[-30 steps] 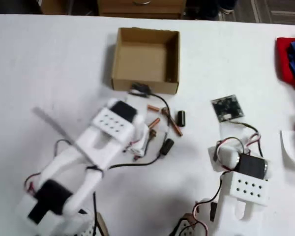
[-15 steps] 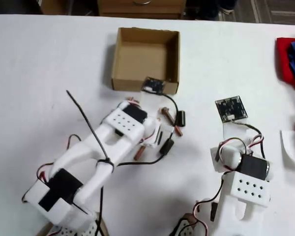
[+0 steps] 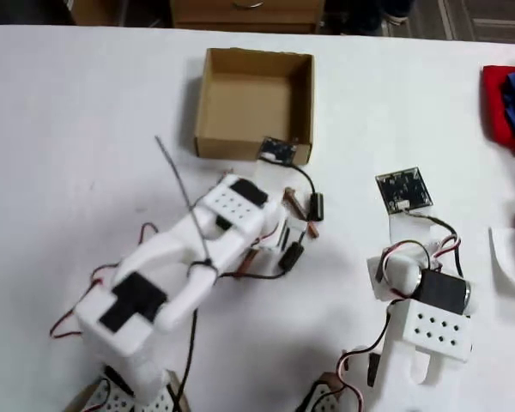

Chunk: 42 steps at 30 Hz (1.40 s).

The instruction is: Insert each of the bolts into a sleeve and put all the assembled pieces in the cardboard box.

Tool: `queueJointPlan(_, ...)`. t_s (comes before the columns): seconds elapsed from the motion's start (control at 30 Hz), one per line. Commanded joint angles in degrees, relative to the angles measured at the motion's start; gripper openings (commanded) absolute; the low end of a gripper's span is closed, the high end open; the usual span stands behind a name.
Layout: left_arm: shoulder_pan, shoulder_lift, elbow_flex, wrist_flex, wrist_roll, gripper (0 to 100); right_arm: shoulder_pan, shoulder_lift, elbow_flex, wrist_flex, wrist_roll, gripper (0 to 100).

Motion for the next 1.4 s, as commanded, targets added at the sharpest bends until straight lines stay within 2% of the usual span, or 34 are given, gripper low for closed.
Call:
queueJointPlan(0.0, 0.2, 5.3, -8.5, 3.5, -0.5, 17, 0.7, -0.2, -0.4, -0.7, 0.1, 2.3)
queueJointPlan(0.13, 0.2, 12.1, -15.9, 9.9, -0.6, 15, 0.7, -0.2, -0.4, -0.7, 0.1, 2.3)
queueJointPlan(0.27, 0.1, 18.0, -22.1, 16.1, -0.7, 2, 0.7, -0.2, -0.4, -0.8, 0.0, 2.3)
queueJointPlan(0.33, 0.1, 20.3, -24.9, 19.2, -0.7, 5, 0.7, -0.2, -0.4, -0.8, 0.0, 2.3)
queueJointPlan(0.6, 0.1, 25.3, -34.4, 28.0, -0.8, 2, 0.7, -0.2, -0.4, -0.8, 0.0, 2.3)
queueJointPlan(0.8, 0.0, 21.5, -44.1, 34.8, -0.8, 2, 0.7, -0.2, 0.1, -1.7, -0.3, 2.3)
queueJointPlan(1.0, -2.0, 14.7, -55.5, 43.1, -0.5, 2, 0.7, -0.2, 6.0, -8.9, -0.4, 2.3)
queueJointPlan(1.27, -3.8, 2.2, -56.3, 43.8, -0.4, 2, -0.2, -0.2, 13.9, -22.9, -0.4, 2.3)
queueJointPlan(1.37, -3.6, -1.4, -56.3, 43.3, -0.4, 2, -3.8, -0.2, 14.8, -28.4, -0.4, 2.3)
